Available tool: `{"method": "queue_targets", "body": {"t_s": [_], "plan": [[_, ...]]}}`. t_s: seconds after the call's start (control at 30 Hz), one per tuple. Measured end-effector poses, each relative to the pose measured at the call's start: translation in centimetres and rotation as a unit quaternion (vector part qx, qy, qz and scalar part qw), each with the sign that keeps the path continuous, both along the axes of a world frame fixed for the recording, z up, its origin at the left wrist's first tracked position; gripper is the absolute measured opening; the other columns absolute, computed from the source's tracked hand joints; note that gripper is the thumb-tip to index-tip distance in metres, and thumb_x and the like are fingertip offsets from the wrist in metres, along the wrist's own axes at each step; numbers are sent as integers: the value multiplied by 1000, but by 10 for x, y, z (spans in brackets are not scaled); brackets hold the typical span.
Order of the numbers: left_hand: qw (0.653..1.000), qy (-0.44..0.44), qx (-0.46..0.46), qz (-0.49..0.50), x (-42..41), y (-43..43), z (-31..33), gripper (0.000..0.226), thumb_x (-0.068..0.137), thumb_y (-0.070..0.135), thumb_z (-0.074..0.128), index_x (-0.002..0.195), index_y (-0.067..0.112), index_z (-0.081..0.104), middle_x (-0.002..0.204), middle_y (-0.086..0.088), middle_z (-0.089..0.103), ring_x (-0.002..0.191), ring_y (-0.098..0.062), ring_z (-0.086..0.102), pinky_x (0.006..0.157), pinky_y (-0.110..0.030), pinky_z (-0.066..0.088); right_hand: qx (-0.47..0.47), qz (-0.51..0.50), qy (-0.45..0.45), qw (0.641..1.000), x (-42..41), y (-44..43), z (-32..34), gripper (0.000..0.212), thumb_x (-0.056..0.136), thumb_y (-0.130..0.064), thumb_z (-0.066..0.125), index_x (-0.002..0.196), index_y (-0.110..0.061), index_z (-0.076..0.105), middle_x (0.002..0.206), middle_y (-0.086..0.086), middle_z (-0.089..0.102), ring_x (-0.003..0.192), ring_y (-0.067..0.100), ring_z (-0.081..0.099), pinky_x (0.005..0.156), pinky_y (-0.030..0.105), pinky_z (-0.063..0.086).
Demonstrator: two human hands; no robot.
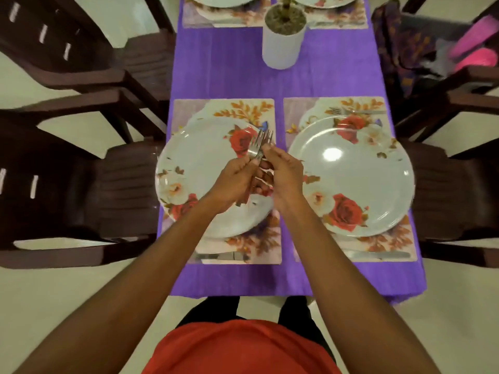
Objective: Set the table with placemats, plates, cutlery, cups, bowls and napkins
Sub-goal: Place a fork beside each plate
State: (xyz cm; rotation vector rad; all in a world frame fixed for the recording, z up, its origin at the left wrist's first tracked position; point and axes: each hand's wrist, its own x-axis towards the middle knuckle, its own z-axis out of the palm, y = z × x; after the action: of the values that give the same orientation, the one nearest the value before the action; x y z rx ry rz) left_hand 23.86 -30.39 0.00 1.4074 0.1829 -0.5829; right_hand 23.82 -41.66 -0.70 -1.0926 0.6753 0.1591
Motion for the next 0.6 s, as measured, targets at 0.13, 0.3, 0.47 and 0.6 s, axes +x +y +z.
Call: {"method": "queue_targets", "body": {"t_s": [0.13,0.3,0.47,0.6], "plan": [[998,15,28,61,35,59,-8,24,106,17,41,102,4,60,86,-12,73,72,-25,69,63,-29,56,100,-134,28,986,31,35,-8,9,95,-22,69,91,-15,73,82,1,71,70,13,64,60,26,52],[981,32,126,143,74,124,-22,26,105,20,40,87,16,59,66,2,55,51,-9,37,44,-20,30,48,-158,26,986,90,29,-5,19,101,-17,58,83,-12,62,71,5,60,53,10,56,45,22,45],[978,13,154,139,102,144,-19,13,98,25,60,90,15,64,75,0,63,47,-6,36,41,-17,31,-50,19,-25,998,136,59,7,21,98,0,52,83,-9,64,65,6,61,57,14,56,58,27,48],[976,5,172,130,111,140,-19,16,91,29,70,93,14,71,73,3,62,46,-2,41,43,-14,37,5,-19,-44,999,159,102,2,19,99,6,47,106,-8,58,78,14,64,62,18,62,60,27,56]]}}
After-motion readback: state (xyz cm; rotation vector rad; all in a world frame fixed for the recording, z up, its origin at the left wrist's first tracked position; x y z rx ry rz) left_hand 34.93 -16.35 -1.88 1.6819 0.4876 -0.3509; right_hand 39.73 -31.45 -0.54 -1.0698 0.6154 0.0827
